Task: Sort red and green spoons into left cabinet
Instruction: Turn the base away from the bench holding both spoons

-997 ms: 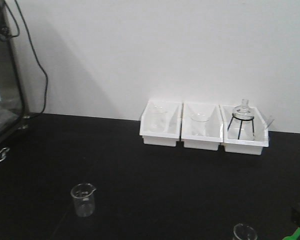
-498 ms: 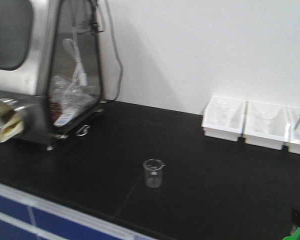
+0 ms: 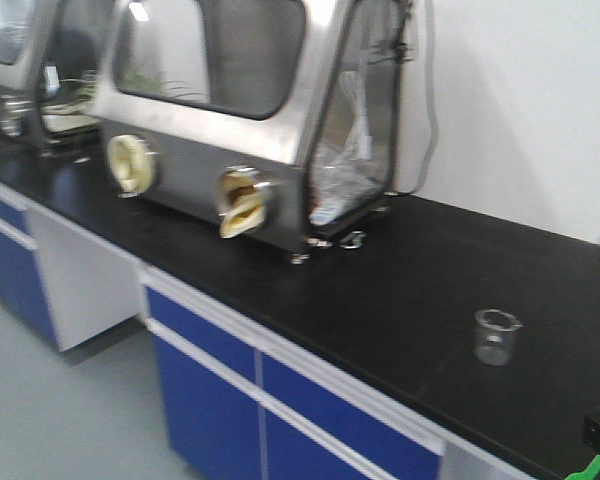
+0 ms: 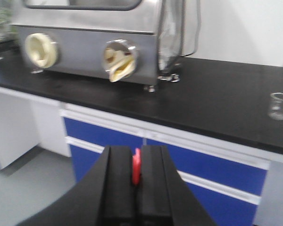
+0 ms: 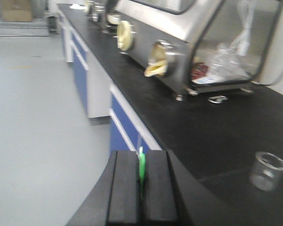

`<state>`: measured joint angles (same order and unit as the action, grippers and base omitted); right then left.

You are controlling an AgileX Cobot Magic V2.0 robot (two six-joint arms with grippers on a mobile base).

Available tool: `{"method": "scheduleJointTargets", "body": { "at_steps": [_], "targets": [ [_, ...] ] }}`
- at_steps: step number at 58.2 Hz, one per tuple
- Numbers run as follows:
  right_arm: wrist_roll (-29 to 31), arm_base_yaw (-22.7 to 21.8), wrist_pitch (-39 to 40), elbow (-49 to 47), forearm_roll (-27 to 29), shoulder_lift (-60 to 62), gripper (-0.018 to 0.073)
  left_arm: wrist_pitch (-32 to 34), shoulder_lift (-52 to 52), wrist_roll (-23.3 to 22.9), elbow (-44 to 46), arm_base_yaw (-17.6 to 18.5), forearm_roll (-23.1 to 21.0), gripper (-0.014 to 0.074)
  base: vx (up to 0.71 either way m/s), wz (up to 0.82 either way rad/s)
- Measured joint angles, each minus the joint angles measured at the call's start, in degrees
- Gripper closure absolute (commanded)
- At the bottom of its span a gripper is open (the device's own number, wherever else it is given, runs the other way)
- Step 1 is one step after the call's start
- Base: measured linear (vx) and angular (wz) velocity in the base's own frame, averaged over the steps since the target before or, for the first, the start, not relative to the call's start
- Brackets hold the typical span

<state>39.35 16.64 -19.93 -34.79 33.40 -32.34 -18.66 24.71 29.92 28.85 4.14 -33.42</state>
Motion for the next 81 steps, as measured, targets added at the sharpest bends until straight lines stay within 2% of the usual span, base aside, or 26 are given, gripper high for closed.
{"method": "scheduleJointTargets", "body": {
  "at_steps": [36, 81],
  "targets": [
    [0.0, 0.0, 0.0, 0.0, 0.0, 0.0, 0.0562, 0.0, 0.0, 0.0, 0.0, 0.0, 0.0, 0.06, -0.01, 0.68],
    [0.0, 0.0, 0.0, 0.0, 0.0, 0.0, 0.0562, 0.0, 0.0, 0.0, 0.0, 0.0, 0.0, 0.06, 0.25, 0.42]
  ]
}}
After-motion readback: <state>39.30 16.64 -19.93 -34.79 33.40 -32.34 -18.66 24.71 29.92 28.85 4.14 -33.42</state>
